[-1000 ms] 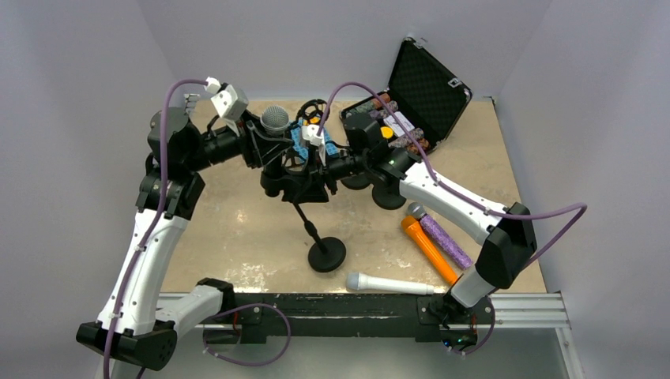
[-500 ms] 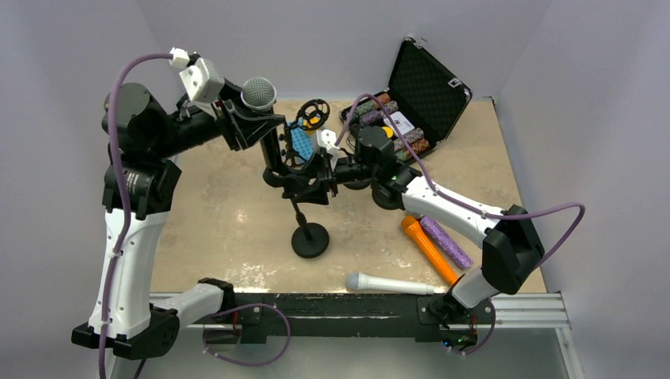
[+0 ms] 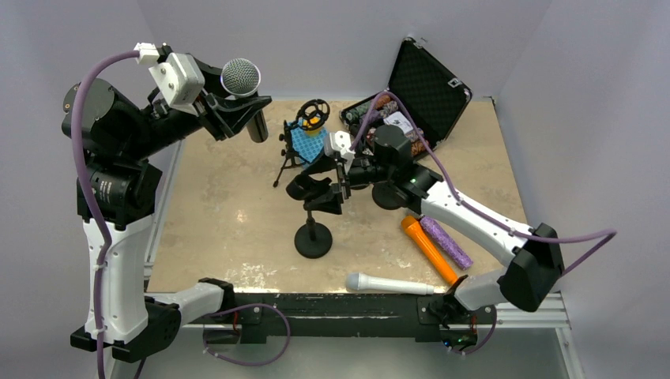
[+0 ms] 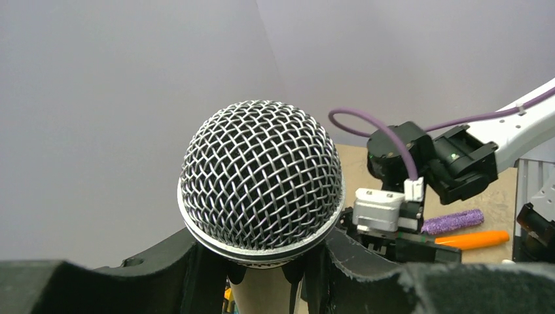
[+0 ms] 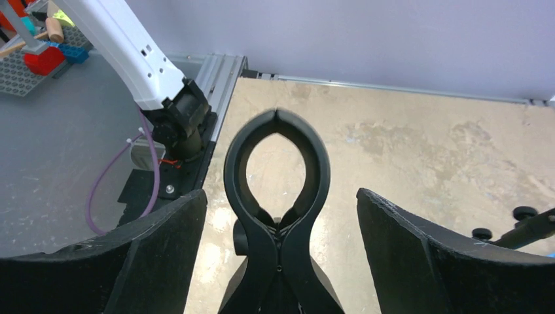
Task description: Remove the microphone from the stand
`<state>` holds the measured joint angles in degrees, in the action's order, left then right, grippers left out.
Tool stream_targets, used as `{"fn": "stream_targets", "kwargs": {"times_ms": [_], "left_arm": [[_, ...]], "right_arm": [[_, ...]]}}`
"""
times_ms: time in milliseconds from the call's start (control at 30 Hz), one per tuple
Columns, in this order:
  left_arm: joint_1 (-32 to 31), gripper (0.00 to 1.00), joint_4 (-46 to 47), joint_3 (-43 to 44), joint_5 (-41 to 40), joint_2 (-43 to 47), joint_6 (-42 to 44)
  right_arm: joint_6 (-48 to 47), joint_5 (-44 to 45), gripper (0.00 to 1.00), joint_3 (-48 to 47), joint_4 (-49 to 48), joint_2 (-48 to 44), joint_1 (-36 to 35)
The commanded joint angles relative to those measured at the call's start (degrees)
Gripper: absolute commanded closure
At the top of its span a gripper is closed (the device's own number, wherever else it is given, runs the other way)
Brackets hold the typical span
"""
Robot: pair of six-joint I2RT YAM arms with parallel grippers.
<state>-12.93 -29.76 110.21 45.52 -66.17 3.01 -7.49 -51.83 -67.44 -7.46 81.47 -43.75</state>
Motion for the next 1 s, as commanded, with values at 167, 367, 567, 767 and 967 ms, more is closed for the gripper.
{"fn": "stream_targets", "kwargs": {"times_ms": [167, 367, 567, 767, 967], "left_arm": [[0.0, 1.00, 4.4, 0.5, 0.2, -1.0, -4.0], [0.0, 1.00, 8.2, -2.5, 3.8, -0.5, -8.2], [0.0, 1.00, 12.5, -3.2, 8.4, -1.3, -13.8], [-0.1, 1.00, 13.3, -4.7, 10.7, -1.4, -17.1], [-0.1, 1.00, 14.6, -7.3, 13.2, -0.8, -18.8]], "right_arm": [[5.6, 5.5, 0.06, -3.9, 6.2, -11.9, 1.0], [12.3, 13.2, 0.01, -13.1, 9.1, -12.7, 1.1], [22.1, 22.0, 0.04, -22.7, 7.9, -6.9, 1.0], [23.4, 17.0, 0.12, -28.7, 3.8, -0.2, 0.6], [24.2, 12.0, 0.16, -31.3, 0.7, 3.8, -1.4]]}}
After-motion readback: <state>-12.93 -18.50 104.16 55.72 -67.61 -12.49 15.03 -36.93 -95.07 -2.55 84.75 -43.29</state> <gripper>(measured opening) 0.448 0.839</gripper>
